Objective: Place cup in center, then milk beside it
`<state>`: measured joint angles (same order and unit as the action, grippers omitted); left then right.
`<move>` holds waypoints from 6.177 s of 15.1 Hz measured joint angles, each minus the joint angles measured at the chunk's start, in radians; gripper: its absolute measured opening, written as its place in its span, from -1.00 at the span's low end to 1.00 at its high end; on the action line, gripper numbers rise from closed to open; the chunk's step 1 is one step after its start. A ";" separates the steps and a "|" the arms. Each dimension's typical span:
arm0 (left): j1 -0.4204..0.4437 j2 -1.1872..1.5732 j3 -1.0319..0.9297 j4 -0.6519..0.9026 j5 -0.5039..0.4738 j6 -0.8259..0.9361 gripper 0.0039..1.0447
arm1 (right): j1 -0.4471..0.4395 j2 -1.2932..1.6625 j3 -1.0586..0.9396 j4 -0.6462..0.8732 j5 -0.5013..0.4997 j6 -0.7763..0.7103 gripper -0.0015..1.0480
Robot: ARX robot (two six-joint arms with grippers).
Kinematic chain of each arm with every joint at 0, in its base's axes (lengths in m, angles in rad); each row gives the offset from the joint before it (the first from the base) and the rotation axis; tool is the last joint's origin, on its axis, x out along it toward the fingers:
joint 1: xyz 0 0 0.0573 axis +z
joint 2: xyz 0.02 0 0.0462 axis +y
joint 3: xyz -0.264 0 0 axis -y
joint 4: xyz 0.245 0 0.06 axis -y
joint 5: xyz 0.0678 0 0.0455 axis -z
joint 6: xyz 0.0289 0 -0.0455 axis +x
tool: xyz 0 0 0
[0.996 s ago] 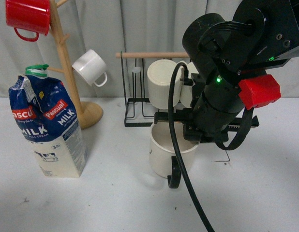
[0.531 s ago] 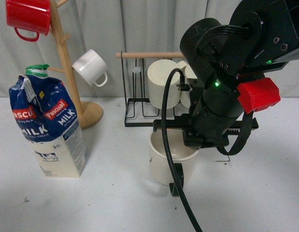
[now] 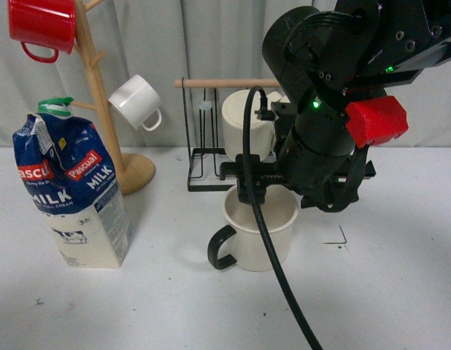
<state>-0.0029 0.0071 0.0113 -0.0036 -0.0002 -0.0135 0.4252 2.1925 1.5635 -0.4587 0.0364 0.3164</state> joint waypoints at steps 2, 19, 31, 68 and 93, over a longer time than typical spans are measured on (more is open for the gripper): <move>0.000 0.000 0.000 0.000 0.000 0.000 0.88 | -0.005 0.000 0.029 0.011 -0.014 -0.001 0.87; 0.000 0.000 0.000 0.000 0.000 0.000 0.88 | -0.205 -0.943 -1.206 1.328 0.174 -0.310 -0.86; 0.000 0.000 0.000 0.000 0.000 0.000 0.88 | -0.430 -1.431 -1.529 1.201 -0.035 -0.314 -0.96; -0.185 0.724 0.492 -0.076 -0.093 -0.262 0.88 | -0.425 -2.188 -1.551 0.455 -0.037 -0.314 0.87; -0.094 1.675 0.929 0.025 -0.015 -0.030 -0.46 | -0.425 -2.188 -1.552 0.455 -0.036 -0.314 0.87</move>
<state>-0.0967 1.6817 0.9401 0.0212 -0.0151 -0.0433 -0.0002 0.0044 0.0116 -0.0032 0.0002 0.0025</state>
